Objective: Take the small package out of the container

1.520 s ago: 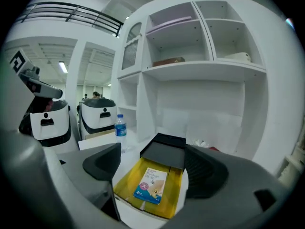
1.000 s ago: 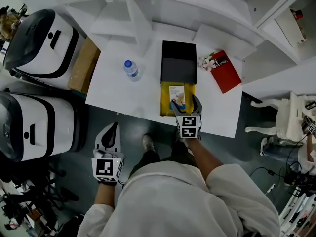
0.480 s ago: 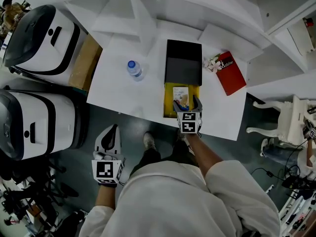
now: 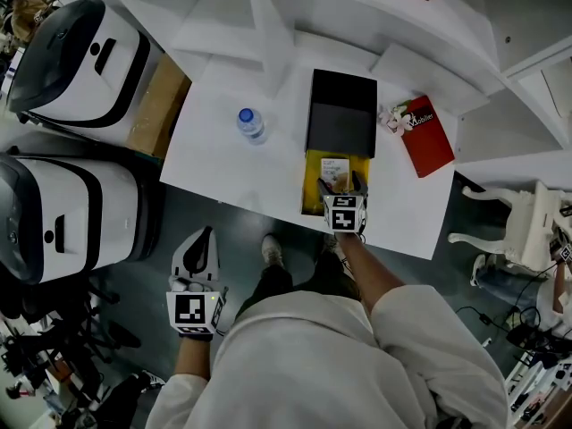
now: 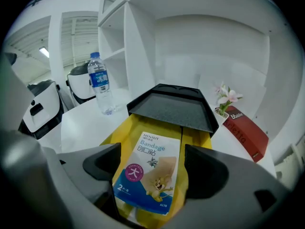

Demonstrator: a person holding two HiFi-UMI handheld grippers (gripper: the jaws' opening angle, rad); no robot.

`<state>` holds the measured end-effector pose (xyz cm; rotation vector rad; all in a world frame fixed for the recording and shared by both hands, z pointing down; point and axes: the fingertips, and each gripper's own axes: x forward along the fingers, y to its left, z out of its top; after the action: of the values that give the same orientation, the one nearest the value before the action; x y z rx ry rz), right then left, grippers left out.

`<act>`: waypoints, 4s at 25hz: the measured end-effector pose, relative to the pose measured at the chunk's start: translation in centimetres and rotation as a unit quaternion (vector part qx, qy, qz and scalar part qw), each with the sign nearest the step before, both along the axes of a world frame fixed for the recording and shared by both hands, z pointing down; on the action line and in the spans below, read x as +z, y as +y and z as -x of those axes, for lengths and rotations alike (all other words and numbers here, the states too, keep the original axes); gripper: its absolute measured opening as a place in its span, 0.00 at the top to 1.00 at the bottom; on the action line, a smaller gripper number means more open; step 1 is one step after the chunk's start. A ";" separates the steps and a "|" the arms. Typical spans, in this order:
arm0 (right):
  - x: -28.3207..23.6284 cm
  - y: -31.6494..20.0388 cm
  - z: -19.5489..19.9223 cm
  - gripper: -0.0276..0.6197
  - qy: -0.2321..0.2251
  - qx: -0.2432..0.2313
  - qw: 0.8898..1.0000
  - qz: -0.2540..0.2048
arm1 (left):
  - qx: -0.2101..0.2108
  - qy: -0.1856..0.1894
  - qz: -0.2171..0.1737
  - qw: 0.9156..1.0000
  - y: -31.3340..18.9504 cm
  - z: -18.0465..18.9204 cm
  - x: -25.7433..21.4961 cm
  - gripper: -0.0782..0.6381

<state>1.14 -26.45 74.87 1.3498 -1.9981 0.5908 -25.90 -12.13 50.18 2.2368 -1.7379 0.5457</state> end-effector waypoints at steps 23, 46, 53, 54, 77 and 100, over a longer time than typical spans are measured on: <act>4.5 -1.3 0.2 0.31 0.005 0.048 0.993 0.105 | -0.022 0.004 0.023 0.999 -0.1 1.8 1.8 0.88; -4.5 -0.6 0.9 0.31 -0.048 0.025 0.998 -0.008 | 0.019 0.014 -0.007 1.000 -0.7 -0.9 0.1 0.88; -10.1 -0.8 0.9 0.31 -0.062 0.006 0.995 -0.080 | 0.035 0.017 -0.018 0.999 -0.9 -2.3 -0.7 0.88; -11.0 -0.8 0.8 0.31 -0.065 0.004 0.994 -0.090 | 0.038 0.018 -0.020 0.999 -1.1 -2.6 -0.8 0.88; -26.3 1.1 -0.4 0.31 -0.096 -0.029 0.960 -0.263 | 0.078 0.025 -0.043 0.996 -1.9 -6.4 -2.2 0.88; -35.3 3.0 -1.3 0.31 -0.113 -0.035 0.923 -0.366 | 0.103 0.026 -0.059 0.993 -3.3 -7.9 -3.6 0.88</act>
<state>2.42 -23.49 39.55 1.6653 -2.5850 -0.0737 -18.05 -15.38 46.61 2.5058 -1.5618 0.4314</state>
